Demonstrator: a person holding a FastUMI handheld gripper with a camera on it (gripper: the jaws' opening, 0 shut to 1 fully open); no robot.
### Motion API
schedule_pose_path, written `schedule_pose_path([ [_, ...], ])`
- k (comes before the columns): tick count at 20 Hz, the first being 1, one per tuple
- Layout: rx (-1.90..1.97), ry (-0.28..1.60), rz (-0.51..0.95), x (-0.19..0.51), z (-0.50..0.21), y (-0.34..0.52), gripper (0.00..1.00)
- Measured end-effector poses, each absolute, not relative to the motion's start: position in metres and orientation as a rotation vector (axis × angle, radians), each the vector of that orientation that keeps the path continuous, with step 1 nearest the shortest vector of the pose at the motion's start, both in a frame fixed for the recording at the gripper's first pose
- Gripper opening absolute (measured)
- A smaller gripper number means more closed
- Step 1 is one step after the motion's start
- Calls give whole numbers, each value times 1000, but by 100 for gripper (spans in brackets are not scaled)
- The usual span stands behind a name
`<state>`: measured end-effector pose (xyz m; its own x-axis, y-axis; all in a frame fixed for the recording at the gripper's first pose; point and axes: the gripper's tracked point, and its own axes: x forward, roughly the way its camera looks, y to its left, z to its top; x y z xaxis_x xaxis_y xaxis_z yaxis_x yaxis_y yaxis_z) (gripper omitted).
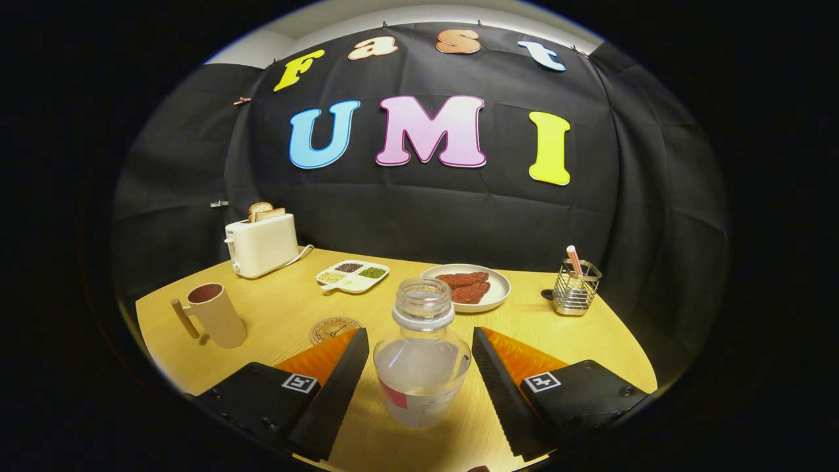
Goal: Take the bottle from table, then pour the juice into the cup, finally place the bottle on the coaster
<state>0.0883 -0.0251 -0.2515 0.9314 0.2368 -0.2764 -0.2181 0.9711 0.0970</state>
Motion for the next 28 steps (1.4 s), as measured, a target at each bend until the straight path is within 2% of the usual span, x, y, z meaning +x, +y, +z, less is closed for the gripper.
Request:
schedule_pose_path([
  [4, 75, 303, 237, 89, -259, -24, 95],
  [9, 75, 309, 241, 91, -263, -24, 80],
  [13, 54, 318, 254, 92, -263, -23, 76],
  [18, -41, 298, 256, 96, -247, -25, 75],
  [28, -322, 226, 260, 113, -171, 8, 75],
])
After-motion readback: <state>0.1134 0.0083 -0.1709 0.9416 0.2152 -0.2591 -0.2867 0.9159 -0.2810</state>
